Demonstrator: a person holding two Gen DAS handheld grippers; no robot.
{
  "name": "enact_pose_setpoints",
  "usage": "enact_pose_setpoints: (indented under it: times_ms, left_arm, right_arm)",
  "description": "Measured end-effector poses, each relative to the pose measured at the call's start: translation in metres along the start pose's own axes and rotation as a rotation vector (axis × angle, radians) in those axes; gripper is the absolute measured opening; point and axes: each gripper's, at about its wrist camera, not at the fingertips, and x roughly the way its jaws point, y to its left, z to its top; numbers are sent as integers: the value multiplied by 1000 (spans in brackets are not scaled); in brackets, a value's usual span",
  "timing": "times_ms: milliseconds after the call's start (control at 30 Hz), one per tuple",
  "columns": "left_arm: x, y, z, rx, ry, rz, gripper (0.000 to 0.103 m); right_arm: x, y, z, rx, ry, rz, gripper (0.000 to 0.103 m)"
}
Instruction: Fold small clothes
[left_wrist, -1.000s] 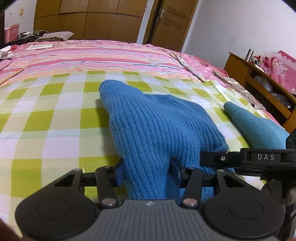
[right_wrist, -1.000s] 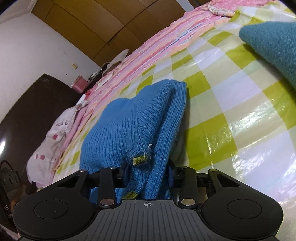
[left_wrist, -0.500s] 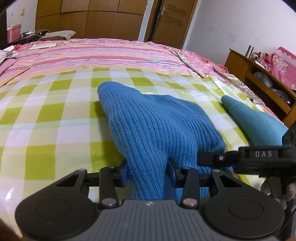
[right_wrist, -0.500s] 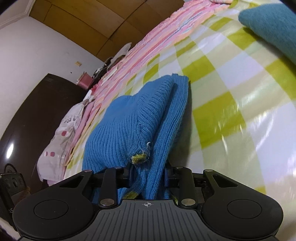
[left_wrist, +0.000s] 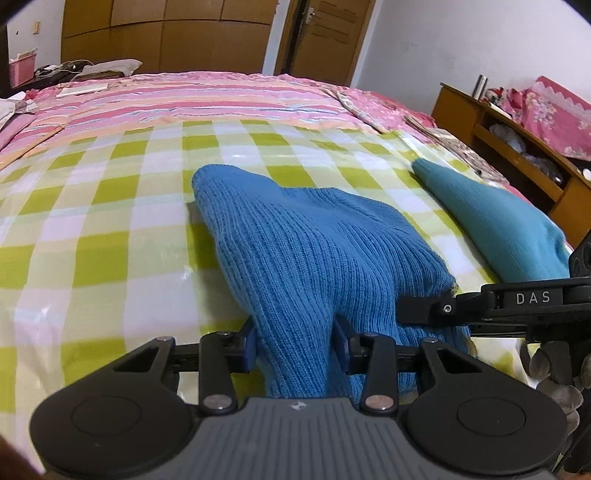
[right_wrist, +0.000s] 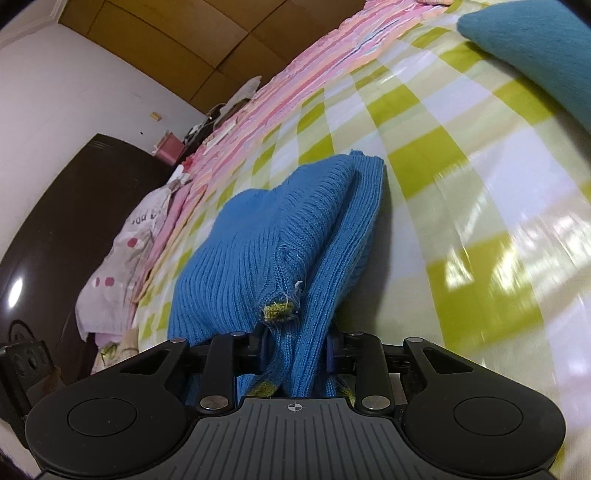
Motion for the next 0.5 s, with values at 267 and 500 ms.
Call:
enact_pose_setpoints:
  times_ms: [267, 500]
  left_arm:
    - [-21, -11, -33, 7, 22, -33, 44]
    - [-29, -15, -45, 21, 16, -25, 45]
  right_arm:
    - [-32, 13, -46, -31, -26, -79, 27]
    - [-41, 18, -70, -68, -49, -145, 27]
